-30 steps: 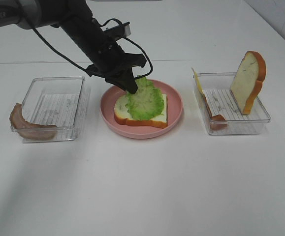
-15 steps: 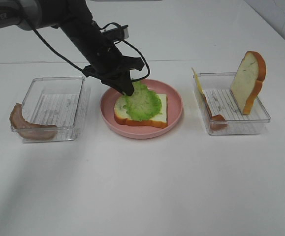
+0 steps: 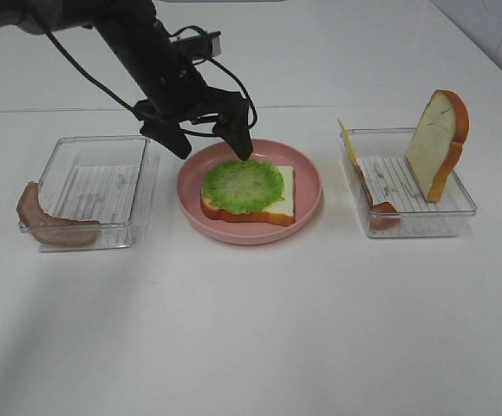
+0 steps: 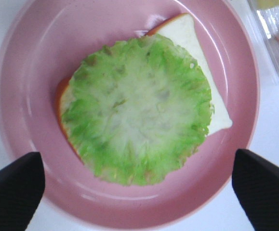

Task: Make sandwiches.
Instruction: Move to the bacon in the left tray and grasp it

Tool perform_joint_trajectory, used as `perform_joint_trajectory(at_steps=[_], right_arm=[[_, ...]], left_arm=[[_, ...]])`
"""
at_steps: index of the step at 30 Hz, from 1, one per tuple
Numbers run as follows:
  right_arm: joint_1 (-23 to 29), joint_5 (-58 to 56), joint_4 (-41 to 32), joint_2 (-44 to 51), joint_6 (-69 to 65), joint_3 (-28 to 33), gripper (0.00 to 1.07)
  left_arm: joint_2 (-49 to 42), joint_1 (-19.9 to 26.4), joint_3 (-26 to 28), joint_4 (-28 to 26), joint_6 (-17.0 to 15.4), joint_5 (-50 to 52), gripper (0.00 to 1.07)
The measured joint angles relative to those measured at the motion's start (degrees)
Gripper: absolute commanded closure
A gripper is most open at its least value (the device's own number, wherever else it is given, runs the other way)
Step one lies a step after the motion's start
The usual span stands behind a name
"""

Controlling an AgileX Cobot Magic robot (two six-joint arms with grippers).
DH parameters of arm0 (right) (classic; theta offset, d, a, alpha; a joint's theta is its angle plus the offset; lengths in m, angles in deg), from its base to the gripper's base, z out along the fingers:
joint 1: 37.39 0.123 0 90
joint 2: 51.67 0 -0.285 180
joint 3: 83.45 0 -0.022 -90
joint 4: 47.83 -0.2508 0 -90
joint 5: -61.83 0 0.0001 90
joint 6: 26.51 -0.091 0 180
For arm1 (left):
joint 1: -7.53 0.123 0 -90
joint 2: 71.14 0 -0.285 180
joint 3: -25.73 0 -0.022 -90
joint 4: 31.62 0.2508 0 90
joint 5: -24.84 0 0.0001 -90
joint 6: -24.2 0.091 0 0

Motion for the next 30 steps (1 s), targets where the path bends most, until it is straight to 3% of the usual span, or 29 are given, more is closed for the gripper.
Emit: perform_joint_trajectory(at_steps=[2,5,6,9,13,15,17,18,22,23,30], right_arm=[[0.0,0.0,0.0,0.0,0.0,0.0,0.29],[0.0,0.0,0.0,0.0,0.0,0.0,0.29],[0.0,0.0,0.0,0.0,0.0,0.0,0.29],[0.0,0.0,0.0,0.0,0.0,0.0,0.29],[0.0,0.0,0.0,0.0,0.0,0.0,0.29],[0.0,0.0,0.0,0.0,0.0,0.0,0.29],[0.0,0.0,0.0,0.0,0.0,0.0,0.29],[0.0,0.0,0.0,0.0,0.0,0.0,0.29],[0.0,0.0,0.0,0.0,0.0,0.0,0.29],[0.0,0.0,0.0,0.0,0.0,0.0,0.29],[0.0,0.0,0.0,0.0,0.0,0.0,0.29]], left_arm=[[-4.0,0.0,0.1,7.2,-4.5,-4.0,0.04],[-5.0,0.0,0.1,9.5,-5.9,-4.4,0.04],[-6.7,0.0,0.1,13.5,-8.2,-4.6,0.04],[-9.0,0.0,-0.6,17.6,-10.5,-4.8,0.04],[-11.8,0.1,-2.5,19.1,-10.7,-4.8,0.04],[-17.3,1.0,-7.8,19.7,-10.4,-4.8,0.04],[-18.4,1.5,-9.2,19.7,-10.3,-4.8,0.04],[-21.2,3.4,-12.8,19.9,-10.3,-4.9,0.04],[-24.4,6.4,-17.5,20.7,-10.3,-5.0,0.04],[-26.1,8.4,-20.7,21.9,-10.3,-5.1,0.04],[-28.0,12.3,-26.9,23.6,-10.3,-5.4,0.04]])
